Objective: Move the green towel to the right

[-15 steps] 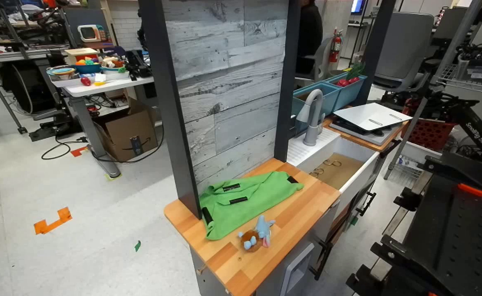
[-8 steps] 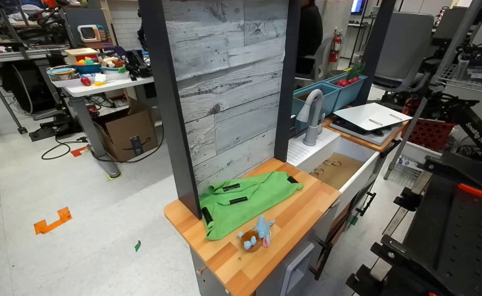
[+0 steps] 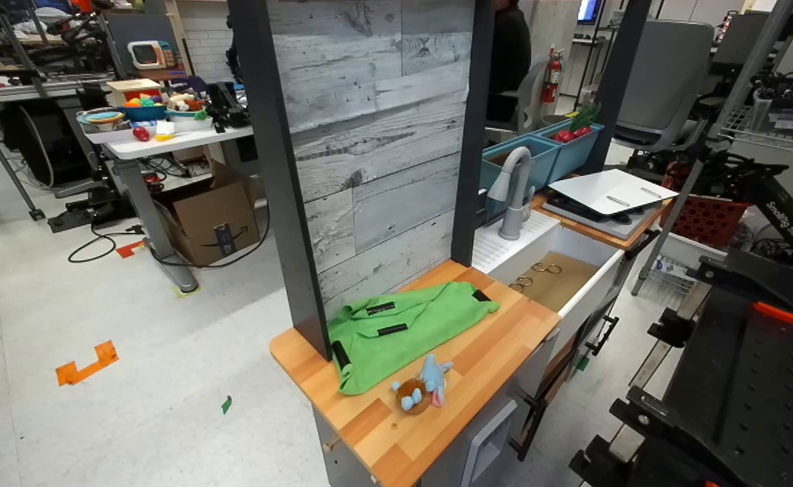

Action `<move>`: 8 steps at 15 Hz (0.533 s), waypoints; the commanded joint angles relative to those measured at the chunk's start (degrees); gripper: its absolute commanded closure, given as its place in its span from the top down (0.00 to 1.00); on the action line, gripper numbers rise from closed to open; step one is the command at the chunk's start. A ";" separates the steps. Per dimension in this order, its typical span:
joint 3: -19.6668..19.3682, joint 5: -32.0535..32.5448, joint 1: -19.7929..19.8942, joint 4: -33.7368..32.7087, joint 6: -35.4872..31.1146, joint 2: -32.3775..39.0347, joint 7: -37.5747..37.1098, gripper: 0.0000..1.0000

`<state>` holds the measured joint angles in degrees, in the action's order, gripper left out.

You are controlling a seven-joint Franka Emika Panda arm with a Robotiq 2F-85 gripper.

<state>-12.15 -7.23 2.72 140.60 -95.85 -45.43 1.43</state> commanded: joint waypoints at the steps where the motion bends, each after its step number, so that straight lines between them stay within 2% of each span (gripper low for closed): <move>1: 1.11 -2.78 1.73 -0.39 -2.60 2.90 -1.02 1.00; 4: 1.98 -4.92 1.30 1.09 -12.17 8.01 -2.28 1.00; 8: 5.52 -6.42 0.56 2.40 -29.26 20.19 -6.31 1.00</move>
<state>-9.66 -11.78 2.96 143.73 -116.07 -34.22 -2.03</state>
